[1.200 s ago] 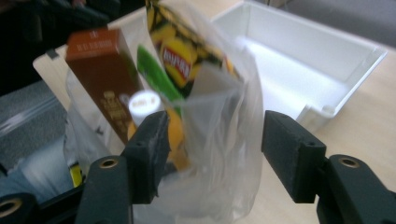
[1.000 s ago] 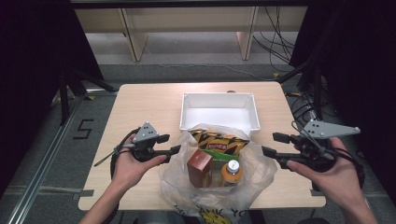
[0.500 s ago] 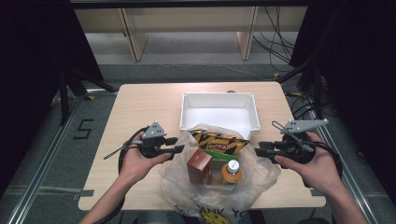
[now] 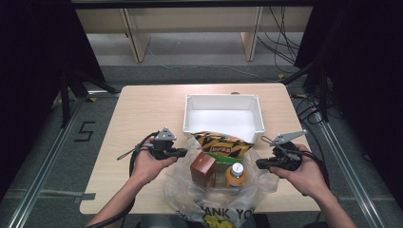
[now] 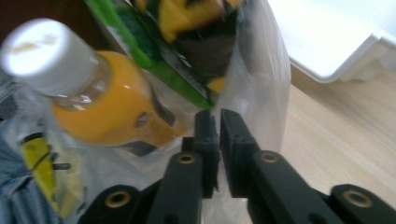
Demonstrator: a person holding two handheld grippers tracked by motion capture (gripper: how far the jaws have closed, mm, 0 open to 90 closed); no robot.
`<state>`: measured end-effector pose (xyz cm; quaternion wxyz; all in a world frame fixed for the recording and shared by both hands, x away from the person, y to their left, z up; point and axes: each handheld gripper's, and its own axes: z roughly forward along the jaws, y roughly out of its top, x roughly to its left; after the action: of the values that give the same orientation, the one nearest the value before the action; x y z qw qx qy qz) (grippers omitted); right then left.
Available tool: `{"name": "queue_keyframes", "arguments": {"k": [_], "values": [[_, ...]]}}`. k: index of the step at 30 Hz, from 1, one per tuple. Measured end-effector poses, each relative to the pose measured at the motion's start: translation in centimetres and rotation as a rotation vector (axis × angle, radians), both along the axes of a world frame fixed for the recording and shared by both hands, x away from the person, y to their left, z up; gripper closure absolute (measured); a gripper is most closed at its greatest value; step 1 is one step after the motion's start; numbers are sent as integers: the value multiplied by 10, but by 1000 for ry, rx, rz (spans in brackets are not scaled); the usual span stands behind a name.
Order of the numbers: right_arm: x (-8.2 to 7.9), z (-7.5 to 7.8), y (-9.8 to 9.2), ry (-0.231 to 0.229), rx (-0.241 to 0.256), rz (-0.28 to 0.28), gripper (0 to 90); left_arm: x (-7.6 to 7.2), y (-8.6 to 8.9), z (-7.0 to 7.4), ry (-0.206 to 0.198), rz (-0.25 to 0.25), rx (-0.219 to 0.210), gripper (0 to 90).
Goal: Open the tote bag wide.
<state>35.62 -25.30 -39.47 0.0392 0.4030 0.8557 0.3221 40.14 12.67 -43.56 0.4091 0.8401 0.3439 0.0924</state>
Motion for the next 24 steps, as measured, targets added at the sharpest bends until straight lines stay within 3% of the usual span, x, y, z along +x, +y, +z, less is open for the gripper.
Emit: {"name": "queue_keyframes", "arguments": {"k": [2, 5, 6, 10, 12, 15, 16, 18, 19, 20, 21, 23, 24], "values": [[7, -12, -2, 1, -20, -9, 899, 4, 2, -6, 14, 12, -4, 887], [10, -19, -3, -5, 0, -30, 900, 6, 2, -9, 29, 41, -23, 887], [10, -19, -4, 1, -17, -37, 900, 7, 3, -11, 19, 51, -19, 887], [14, -23, -6, -57, -2, -59, 900, 8, 4, -15, 10, 83, -43, 881], [13, -21, -8, -60, -16, -60, 900, 9, 4, -18, 8, 90, -45, 881], [14, -25, -8, -87, -26, -93, 900, 10, 3, -23, 14, 97, -31, 881], [16, -26, -10, -110, -62, -74, 900, 11, 2, -25, 13, 98, -23, 881], [16, -30, -9, -94, -71, -103, 900, 11, 2, -29, 19, 105, -17, 882], [17, -34, -9, -112, -65, -114, 900, 12, 2, -31, 22, 98, -9, 881], [18, -35, -10, -96, -93, -102, 900, 13, 2, -33, 19, 105, -5, 881], [19, -38, -8, -98, -60, -126, 900, 13, 2, -34, 19, 109, 1, 881], [21, -43, -9, -103, -73, -131, 900, 14, 2, -38, 23, 118, 9, 881], [22, -43, -12, -99, -124, -100, 900, 14, 1, -40, 27, 123, 10, 881]]}}
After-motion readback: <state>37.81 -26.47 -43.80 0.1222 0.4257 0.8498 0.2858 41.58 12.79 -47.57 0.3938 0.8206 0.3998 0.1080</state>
